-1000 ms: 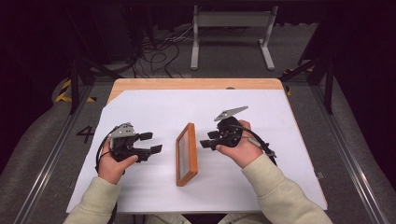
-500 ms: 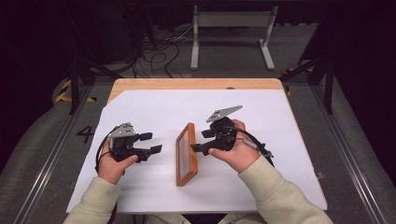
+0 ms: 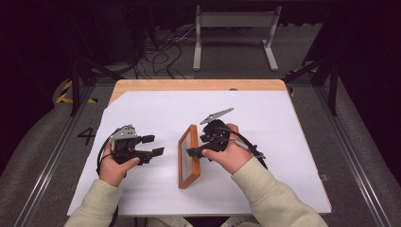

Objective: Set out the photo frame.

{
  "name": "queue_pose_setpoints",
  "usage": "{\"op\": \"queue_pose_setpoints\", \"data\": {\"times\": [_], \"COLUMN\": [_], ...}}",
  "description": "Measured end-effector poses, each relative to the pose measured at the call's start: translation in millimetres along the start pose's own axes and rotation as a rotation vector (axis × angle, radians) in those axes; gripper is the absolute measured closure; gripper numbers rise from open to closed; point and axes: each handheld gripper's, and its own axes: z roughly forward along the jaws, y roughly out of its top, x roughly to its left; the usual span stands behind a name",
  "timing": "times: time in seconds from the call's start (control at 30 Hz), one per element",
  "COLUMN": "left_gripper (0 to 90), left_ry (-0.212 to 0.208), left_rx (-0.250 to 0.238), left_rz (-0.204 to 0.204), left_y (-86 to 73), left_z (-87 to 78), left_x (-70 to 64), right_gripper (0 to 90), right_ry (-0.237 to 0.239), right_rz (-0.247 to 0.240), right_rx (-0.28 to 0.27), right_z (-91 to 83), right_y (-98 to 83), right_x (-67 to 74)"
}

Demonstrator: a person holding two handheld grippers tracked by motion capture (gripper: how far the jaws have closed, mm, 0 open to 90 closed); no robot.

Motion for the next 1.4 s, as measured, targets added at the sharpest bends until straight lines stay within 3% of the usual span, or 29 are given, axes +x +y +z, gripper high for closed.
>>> {"op": "queue_pose_setpoints", "data": {"times": [0.43,0.8,1.03,1.13,1.2,1.4], "left_gripper": [30.3,30.1,31.2,31.5,31.8,32.0], "left_ry": [-0.003,-0.008,0.006,0.014,0.017,0.020], "left_rx": [0.006,0.004,-0.020,-0.029,-0.033,-0.038], "left_rz": [0.001,-0.004,-0.008,-0.019,-0.013,-0.020], "left_y": [-0.4,-1.1,-0.9,-1.2,-1.2,-1.5], "left_z": [0.6,1.8,-1.7,-3.0,-3.2,-4.6], "left_x": [-0.3,-0.6,0.0,0.2,0.5,1.0], "right_gripper": [28.2,36.7,41.2,52.0,63.6,69.9], "right_ry": [0.039,0.034,0.019,0.025,0.014,0.005], "right_rz": [0.055,0.135,0.181,0.207,0.191,0.163], "right_rx": [0.075,0.133,0.133,0.151,0.171,0.202], "right_z": [25.0,26.3,26.1,25.4,25.0,23.6], "right_y": [-0.1,2.4,1.9,1.6,2.1,3.8], "right_x": [2.6,3.8,4.8,3.9,4.5,5.9]}}
